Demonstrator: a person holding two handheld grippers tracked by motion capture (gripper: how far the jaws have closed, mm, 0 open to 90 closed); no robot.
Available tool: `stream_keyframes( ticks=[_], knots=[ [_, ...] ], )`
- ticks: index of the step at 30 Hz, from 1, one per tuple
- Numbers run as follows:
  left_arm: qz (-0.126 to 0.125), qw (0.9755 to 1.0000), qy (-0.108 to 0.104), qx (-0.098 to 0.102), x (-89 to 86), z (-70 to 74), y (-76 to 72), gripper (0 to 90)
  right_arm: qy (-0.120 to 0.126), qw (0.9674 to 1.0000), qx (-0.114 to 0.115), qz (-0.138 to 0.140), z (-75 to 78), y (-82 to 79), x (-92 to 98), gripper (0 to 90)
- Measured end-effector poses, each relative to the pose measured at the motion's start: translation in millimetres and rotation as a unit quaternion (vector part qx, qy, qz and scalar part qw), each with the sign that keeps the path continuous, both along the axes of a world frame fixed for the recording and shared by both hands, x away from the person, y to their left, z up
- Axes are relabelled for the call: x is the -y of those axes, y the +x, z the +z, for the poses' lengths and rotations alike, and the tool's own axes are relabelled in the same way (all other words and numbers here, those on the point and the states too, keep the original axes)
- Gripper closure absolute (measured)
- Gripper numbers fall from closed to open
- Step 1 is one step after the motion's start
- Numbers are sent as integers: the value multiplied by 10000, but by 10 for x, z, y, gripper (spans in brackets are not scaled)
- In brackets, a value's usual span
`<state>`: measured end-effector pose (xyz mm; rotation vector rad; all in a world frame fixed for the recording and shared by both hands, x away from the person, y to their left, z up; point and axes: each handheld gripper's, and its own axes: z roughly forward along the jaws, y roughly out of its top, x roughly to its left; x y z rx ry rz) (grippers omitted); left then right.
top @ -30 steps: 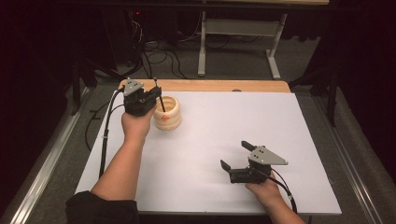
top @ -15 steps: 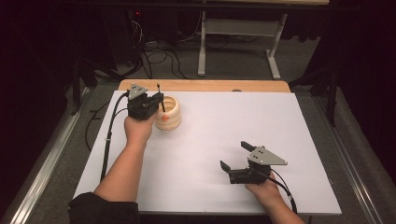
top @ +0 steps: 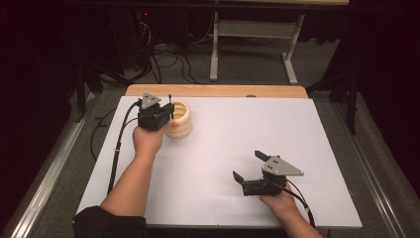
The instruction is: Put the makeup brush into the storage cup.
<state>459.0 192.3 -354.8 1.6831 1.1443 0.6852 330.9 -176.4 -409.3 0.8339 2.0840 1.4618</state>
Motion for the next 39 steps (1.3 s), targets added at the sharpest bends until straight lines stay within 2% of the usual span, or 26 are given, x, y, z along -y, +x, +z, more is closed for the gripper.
stream_keyframes(
  ticks=[10,12,13,15,16,21,29,39],
  knots=[
    [-23,10000,4,-85,18,-20,29,832,1,10000,-30,-1,-4,2,0,10],
    [-28,9999,85,-95,26,-25,36,826,-8,10000,-25,-14,-6,0,-4,10],
    [-14,9999,108,-69,28,-25,36,794,-22,10000,2,-3,-6,3,-4,10],
    [-74,9999,-14,-83,17,-20,41,666,-26,10000,-1,-6,-7,3,-5,10],
    [-74,9999,-20,-77,17,-18,40,615,-8,10000,-67,-8,-8,0,-5,10],
    [-29,10000,4,-62,6,-6,32,488,-13,10000,-67,-2,-12,3,-7,10],
    [-92,9999,-85,-86,3,9,20,406,-20,10000,-58,-12,-11,4,-5,10],
    [-98,9998,-95,-128,-8,15,11,306,-22,10000,-57,-26,-8,4,-4,10]
  ],
)
